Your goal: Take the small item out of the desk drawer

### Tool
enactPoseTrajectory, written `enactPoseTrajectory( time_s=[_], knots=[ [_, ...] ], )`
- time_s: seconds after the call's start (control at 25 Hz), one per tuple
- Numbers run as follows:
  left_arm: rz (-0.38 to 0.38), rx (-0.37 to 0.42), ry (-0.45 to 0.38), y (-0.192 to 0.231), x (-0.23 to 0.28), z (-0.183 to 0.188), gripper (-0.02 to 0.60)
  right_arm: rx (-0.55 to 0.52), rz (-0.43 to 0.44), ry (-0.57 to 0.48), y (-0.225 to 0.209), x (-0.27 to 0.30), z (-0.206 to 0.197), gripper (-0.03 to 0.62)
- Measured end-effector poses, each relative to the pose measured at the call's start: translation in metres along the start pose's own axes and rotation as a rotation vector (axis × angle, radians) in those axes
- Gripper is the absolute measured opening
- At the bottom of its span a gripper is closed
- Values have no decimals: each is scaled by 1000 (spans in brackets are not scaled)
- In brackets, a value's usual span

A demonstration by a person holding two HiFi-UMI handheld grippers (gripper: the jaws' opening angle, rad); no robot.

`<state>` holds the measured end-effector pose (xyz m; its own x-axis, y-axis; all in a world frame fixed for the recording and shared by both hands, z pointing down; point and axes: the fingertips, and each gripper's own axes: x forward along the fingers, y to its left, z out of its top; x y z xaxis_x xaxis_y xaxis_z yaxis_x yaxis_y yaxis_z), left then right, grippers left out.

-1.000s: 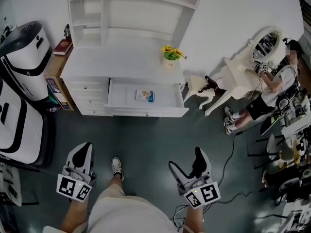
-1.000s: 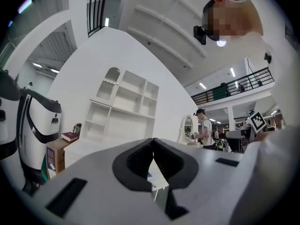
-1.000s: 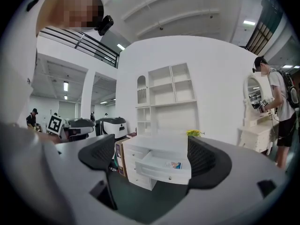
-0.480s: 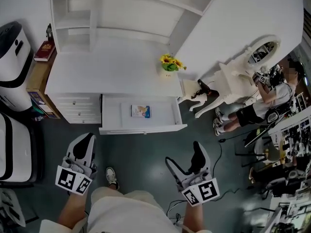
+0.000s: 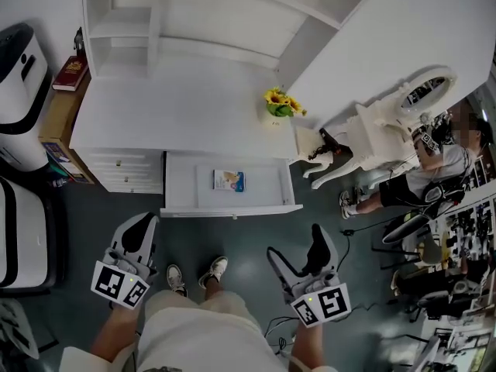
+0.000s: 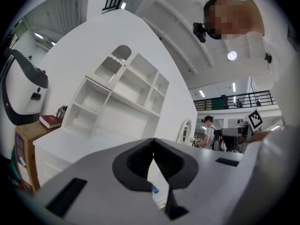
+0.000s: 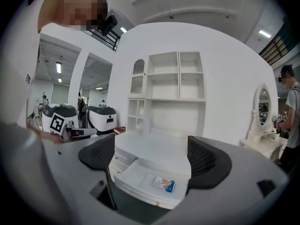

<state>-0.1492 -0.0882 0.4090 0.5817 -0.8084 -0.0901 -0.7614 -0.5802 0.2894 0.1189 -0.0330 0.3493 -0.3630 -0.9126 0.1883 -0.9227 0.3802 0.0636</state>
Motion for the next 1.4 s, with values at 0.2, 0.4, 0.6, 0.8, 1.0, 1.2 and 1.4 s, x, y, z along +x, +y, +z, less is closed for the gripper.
enactPoseTrajectory(
  time_s=[0.2,0.4,0.6,0.8,1.0,1.2,1.4],
  knots=[
    [4,32,-2,-4,15,6,17,35,16,-4,-15,9,-11,474],
    [29,74,-24,-5,37,18,17,-40,51,-7,-34,33,-12,474],
    [40,104,-46,-18,69,30,17,-70,117,8,-59,60,-20,474],
    [67,119,-48,-21,98,29,17,-86,170,46,-81,89,-37,474],
    [111,124,-32,-19,113,24,17,-215,254,161,-91,120,-73,474],
    [183,118,-2,-11,114,11,17,-205,394,244,-87,155,-119,474],
    [270,105,54,2,106,-12,17,-363,500,364,-88,201,-179,474]
  ],
)
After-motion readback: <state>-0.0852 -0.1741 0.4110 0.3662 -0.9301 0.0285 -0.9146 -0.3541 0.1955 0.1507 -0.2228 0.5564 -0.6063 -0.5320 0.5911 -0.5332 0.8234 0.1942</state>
